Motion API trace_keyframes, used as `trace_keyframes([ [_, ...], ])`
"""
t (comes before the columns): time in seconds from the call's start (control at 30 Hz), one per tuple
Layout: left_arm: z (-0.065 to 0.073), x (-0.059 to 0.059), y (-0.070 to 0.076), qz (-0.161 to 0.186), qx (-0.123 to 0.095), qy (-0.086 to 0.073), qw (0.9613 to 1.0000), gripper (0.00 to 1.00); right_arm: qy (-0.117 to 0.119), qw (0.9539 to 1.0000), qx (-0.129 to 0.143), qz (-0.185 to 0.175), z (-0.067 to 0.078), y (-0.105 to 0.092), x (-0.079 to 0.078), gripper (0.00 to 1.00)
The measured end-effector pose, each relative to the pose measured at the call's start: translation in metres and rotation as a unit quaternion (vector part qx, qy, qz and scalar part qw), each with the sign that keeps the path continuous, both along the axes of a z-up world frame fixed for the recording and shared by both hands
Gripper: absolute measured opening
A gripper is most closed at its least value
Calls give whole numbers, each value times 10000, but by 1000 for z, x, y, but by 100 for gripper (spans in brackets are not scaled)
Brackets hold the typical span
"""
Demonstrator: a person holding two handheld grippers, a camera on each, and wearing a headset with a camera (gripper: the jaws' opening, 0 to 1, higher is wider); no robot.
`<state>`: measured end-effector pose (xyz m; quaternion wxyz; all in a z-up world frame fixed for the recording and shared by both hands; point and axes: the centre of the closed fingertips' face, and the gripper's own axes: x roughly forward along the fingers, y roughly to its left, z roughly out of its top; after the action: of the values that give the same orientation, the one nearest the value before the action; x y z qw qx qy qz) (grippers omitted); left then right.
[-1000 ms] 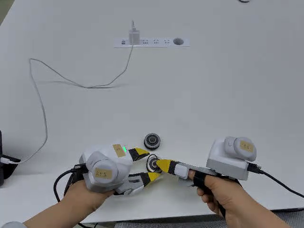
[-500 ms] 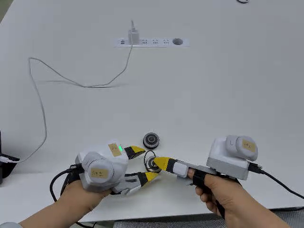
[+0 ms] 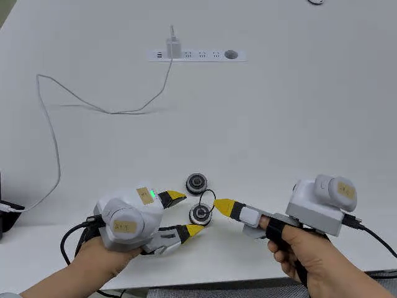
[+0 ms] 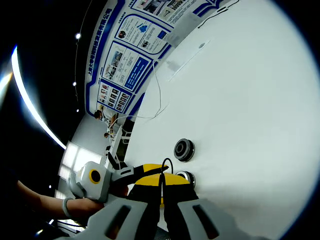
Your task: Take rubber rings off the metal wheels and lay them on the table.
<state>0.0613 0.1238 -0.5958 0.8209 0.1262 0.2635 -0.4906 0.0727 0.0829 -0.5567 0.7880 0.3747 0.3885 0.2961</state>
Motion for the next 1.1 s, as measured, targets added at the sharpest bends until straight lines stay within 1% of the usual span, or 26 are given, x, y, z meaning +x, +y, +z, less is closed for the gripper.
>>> trace_keyframes([
  [0.3, 2, 0, -1, 7, -23, 1, 10000, 40, -11, 9998, -56, -199, -1, -15, 7, 2],
  [0.43, 2, 0, -1, 15, -22, 2, 10000, 40, 20, 9995, -122, -281, -6, -22, 11, 2],
  [0.6, 3, 0, 0, 20, -20, 2, 10000, 39, 100, 9988, -296, -380, -18, -32, 15, 2],
  [0.67, 2, 0, 1, 26, -22, 10, 10000, 39, 133, 9986, -317, -402, -22, -35, 16, 2],
  [0.77, 2, 0, 1, 28, -24, 21, 10000, 39, 162, 9984, -332, -425, -23, -35, 15, 2],
  [0.97, 1, -1, 1, 18, -7, 28, 10000, 39, 252, 9977, -453, -441, -35, -37, 15, 2],
  [1.1, 0, -1, 1, 14, -14, 31, 10000, 39, 271, 9970, -531, -501, -39, -41, 16, 2],
])
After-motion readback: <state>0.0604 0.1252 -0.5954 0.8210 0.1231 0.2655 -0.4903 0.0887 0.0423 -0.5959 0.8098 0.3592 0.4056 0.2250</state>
